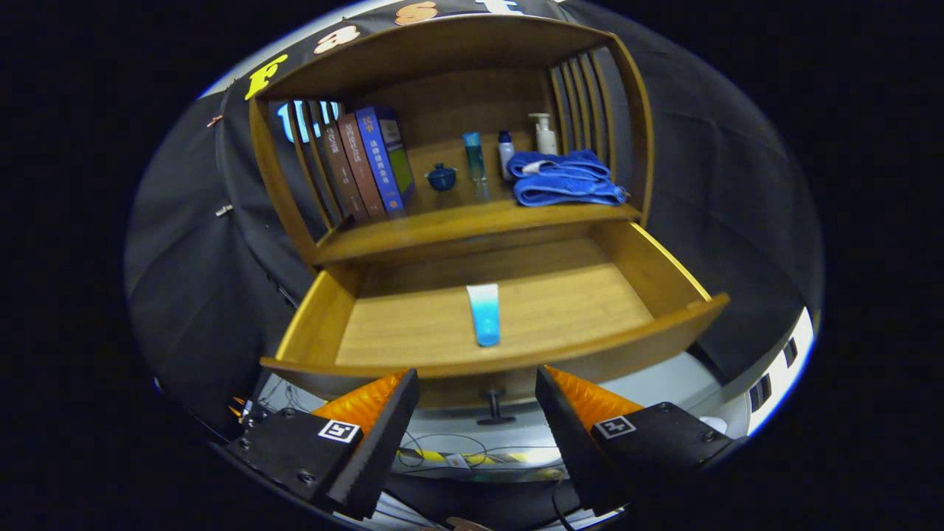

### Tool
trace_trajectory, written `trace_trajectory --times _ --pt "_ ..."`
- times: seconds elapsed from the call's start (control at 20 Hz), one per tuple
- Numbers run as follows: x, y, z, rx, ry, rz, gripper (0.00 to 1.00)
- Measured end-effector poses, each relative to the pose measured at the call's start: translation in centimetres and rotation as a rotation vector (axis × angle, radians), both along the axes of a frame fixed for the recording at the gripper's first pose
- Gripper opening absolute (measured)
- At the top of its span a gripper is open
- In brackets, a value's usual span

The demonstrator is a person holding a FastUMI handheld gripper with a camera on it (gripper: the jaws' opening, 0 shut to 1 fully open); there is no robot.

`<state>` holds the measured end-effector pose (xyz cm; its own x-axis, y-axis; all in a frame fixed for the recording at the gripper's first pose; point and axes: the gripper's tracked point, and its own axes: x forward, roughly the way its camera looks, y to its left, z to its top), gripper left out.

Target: Pull open the drawer, take out the items inside it, and place them on the countertop above the cabinet.

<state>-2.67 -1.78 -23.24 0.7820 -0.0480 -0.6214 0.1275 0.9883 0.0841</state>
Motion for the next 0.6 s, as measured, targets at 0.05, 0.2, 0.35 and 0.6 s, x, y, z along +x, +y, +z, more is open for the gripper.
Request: trace_trajectory --times 0.05,0.2,0.35,0.6 --pt "1.5 -0.3 0.0 -0.009 0.006 0.005 0.99" --pt "5.8 -0.9 -1.9 -0.025 0.087 0.012 1.00" --pt "9.5 -1.2 -4.3 -0.002 0.194 0.022 1.00" --pt "11.7 -2.5 -10.0 -0.027 0.423 0.017 1.00"
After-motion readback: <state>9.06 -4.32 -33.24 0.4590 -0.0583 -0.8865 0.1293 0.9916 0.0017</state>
